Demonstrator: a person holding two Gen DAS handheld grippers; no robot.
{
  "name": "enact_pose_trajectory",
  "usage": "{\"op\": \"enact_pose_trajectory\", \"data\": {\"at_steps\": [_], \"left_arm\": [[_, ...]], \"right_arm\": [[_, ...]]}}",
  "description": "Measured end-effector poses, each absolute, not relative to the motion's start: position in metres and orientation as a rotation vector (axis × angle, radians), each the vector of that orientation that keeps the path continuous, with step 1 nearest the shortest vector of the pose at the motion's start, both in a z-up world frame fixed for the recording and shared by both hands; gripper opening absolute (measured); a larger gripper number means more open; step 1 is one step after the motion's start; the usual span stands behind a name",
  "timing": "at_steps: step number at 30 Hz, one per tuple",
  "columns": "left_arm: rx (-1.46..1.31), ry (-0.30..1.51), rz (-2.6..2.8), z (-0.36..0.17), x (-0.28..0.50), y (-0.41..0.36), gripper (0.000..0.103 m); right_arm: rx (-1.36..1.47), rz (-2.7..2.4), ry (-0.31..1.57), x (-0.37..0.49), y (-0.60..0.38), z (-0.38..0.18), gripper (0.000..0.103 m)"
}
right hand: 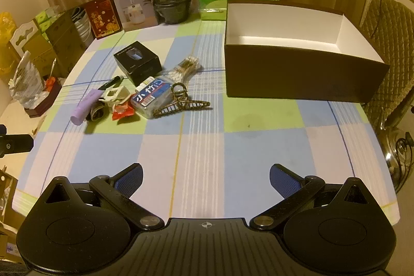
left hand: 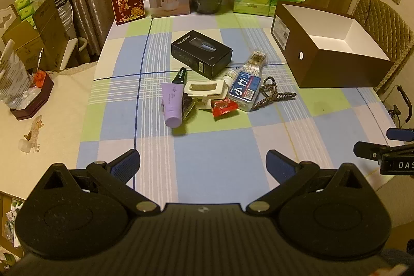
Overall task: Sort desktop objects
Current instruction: 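Move both tools toward the scattered items on the table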
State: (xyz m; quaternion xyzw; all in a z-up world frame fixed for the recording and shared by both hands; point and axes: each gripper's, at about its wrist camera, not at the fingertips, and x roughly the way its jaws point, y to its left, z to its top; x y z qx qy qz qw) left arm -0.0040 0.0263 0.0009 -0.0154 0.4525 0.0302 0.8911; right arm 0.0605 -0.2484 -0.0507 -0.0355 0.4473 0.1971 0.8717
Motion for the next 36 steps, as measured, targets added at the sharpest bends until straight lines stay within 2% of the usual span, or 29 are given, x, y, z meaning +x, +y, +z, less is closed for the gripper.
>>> {"op": "enact_pose_trajectory", "data": {"at_steps": [36], "left_arm": [[-0.069, 0.958, 0.13, -0.003, 0.017, 0.037, 0.102]], "right_arm": [[-0.093, 0.477, 0.933, 0.089, -0.229, -0.054, 0.101]]}}
